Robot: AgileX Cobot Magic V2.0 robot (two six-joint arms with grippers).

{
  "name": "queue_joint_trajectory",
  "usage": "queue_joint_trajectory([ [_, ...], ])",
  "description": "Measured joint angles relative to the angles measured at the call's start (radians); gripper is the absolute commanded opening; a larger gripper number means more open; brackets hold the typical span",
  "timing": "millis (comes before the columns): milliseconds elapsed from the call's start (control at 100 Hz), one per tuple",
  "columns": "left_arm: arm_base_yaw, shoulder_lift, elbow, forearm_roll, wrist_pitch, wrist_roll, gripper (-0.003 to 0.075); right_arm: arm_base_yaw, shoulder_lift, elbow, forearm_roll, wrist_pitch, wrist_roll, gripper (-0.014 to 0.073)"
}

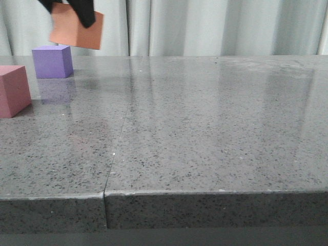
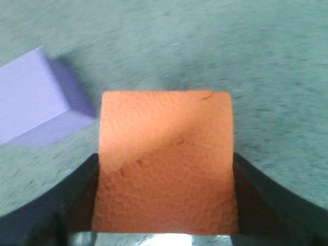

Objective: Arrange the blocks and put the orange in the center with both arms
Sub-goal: 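Carry the orange cube with the left gripper toward the purple cube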

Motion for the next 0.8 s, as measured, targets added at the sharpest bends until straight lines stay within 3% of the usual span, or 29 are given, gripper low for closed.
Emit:
queue_joint_trajectory([
  [210,0.006,0.000,0.000,0.070,0.006,-0.119,0.0294,0.000,0.000,0.000,0.000,0.000,0.000,0.0015],
  [520,0.079,-0.023,0.020,0.070,0.005,-0.164,0.0294,0.000,0.000,0.000,0.000,0.000,0.000,0.0015],
  [800,0.139,-0.129,0.219,0.073,-0.127,-0.245,0.0294,0.000,0.000,0.000,0.000,0.000,0.000,0.0015],
])
